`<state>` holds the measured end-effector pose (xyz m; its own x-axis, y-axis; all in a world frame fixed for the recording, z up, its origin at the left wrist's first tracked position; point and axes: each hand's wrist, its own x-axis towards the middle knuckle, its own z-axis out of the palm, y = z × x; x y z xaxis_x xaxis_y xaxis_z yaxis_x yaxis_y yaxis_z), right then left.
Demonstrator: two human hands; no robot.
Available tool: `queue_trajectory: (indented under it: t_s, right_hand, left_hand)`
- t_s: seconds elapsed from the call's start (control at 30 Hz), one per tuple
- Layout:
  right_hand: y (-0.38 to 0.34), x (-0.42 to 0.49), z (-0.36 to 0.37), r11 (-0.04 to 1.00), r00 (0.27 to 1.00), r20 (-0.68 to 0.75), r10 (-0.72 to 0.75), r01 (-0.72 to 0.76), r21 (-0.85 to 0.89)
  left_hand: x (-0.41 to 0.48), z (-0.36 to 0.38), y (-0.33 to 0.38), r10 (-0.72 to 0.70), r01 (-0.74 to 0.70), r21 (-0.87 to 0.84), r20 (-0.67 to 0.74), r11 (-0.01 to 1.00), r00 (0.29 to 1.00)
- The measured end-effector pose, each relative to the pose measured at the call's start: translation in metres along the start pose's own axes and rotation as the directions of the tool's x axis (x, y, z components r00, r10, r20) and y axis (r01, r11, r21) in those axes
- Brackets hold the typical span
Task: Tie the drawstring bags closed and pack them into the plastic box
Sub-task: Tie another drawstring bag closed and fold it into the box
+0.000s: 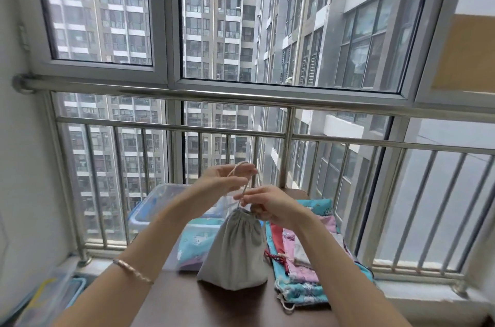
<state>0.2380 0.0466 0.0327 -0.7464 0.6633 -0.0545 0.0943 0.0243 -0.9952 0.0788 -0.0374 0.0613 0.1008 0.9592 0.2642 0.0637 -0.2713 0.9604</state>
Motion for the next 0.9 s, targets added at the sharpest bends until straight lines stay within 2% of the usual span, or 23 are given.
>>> queue_trajectory:
  t_s: [0.07,0.13,0.2,0.3,0.37,0.43,0.5,0.6,0.67,0.73,0.83,0.9]
  right_hand:
    - [-0.004,-0.001,0.004,0.994,0.999,0.031,0.034,-0.031,-0.103]
    - [-0.008,-0.003,0.006,0.999,0.992,0.118,0.046,-0.045,-0.016]
    - [-0.011,-0.006,0.007,0.995,0.984,0.175,0.029,-0.046,0.093]
    - [-0.005,-0.007,0.004,0.995,0.994,0.108,0.007,-0.018,0.097]
    - [0.001,-0.007,0.002,0.996,0.998,0.063,-0.002,-0.004,0.089]
    - [0.004,-0.007,0.001,0.995,0.999,0.033,-0.009,0.006,0.097]
    - [0.007,-0.008,0.0,0.995,1.0,-0.004,0.004,-0.004,0.104]
    - [0.009,-0.011,0.0,0.994,1.0,-0.015,0.021,-0.019,0.103]
    - [0.011,-0.014,0.003,0.999,0.999,-0.024,-0.024,0.024,0.028]
    - [0.013,-0.022,0.01,0.982,0.994,-0.05,-0.102,0.092,-0.164]
    - [0.022,-0.029,0.017,0.901,0.977,-0.091,-0.191,0.138,-0.411]
    - [0.029,-0.026,0.015,0.852,0.951,-0.124,-0.282,0.189,-0.489]
  left_hand:
    - [0.008,0.002,-0.003,-0.025,0.026,0.07,-0.009,0.997,1.0]
    - [0.014,0.003,-0.008,-0.099,0.1,0.011,-0.052,0.995,0.994]
    - [0.014,0.004,-0.014,-0.2,0.198,-0.049,-0.034,0.979,0.979]
    - [0.009,0.013,-0.023,-0.275,0.279,0.065,-0.06,0.958,0.96]
    - [0.005,0.023,-0.025,-0.25,0.278,0.236,-0.143,0.931,0.958]
    - [0.001,0.031,-0.026,-0.135,0.204,0.388,-0.198,0.899,0.971]
    - [-0.001,0.035,-0.027,-0.096,0.166,0.373,-0.199,0.913,0.975]
    - [-0.005,0.035,-0.022,-0.154,0.195,0.283,-0.161,0.939,0.975]
    - [-0.004,0.032,-0.021,-0.174,0.207,0.285,-0.137,0.936,0.975]
    - [-0.002,0.028,-0.024,-0.199,0.234,0.284,-0.147,0.93,0.969]
    - [-0.001,0.019,-0.029,-0.256,0.287,0.3,-0.14,0.91,0.956]
    - [-0.002,0.016,-0.03,-0.277,0.297,0.323,-0.109,0.899,0.955]
